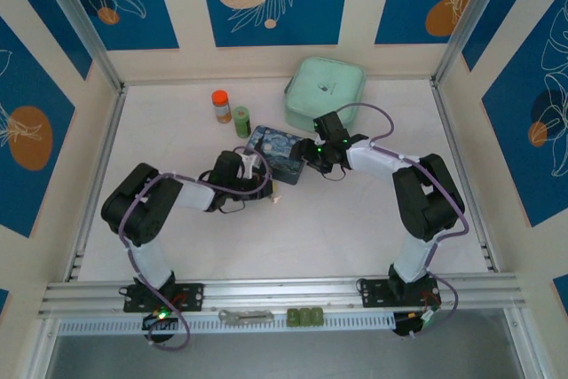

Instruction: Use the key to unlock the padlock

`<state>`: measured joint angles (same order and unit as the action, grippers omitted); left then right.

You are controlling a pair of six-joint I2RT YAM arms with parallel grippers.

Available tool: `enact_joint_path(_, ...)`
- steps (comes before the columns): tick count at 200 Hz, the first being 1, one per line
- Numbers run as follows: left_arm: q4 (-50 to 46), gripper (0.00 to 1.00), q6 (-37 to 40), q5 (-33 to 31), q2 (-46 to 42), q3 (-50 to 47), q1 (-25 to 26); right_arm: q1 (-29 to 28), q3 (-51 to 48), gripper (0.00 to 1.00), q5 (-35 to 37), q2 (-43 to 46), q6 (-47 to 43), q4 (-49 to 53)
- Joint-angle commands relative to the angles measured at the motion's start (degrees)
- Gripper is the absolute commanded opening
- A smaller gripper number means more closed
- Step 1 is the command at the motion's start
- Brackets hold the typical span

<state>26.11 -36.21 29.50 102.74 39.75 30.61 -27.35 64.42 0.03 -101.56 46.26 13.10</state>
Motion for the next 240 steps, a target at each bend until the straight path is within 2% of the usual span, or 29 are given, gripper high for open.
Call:
enact_joint_path(1, -18.92, 0.00, 12.07, 7.85, 0.17, 3.26, 1.29, -0.38, 1.41, 0.63, 0.98, -2.83, -2.61, 4.10)
enact_joint_path(18, -28.31, 0.00, 18.50, 5.98, 0.43, 6.48, 1.29, -0.25, 3.01, 0.63, 1.49, -3.71, -4.59, 5.00)
enact_joint_path(35, -33.22, 0.00, 21.93, 4.34, 0.54, 8.34, 1.29, -0.07, 4.72, 0.61, 1.98, -4.73, -6.31, 6.16)
enact_joint_path(78, -32.36, 0.18, 20.69, -0.17, -3.63, 6.43, 1.29, 0.45, 6.53, 0.61, 3.08, -5.72, -9.67, 7.12)
enact_joint_path(132, -42.44, 0.23, 26.80, -3.59, -1.91, 13.01, 1.29, 0.90, 10.50, 0.58, 1.58, -8.62, -17.87, 8.34)
enact_joint_path(159, -47.00, 0.22, 28.71, -5.01, 0.68, 17.67, 1.47, 0.81, 10.30, 0.58, 1.29, -9.08, -18.15, 8.34)
enact_joint_path(179, -46.17, 0.23, 28.36, -5.87, -0.33, 18.02, 1.47, 0.72, 9.84, 0.58, 1.20, -9.18, -17.61, 8.10)
enact_joint_path(213, -45.42, 0.40, 26.46, -9.12, -3.87, 15.39, 1.34, 1.20, 10.11, 0.58, 1.72, -8.58, -17.65, 7.95)
enact_joint_path(240, -41.83, 0.53, 21.61, -9.26, -10.32, 10.10, 0.79, 2.19, 9.29, 0.62, 1.01, -4.03, -19.43, 7.29)
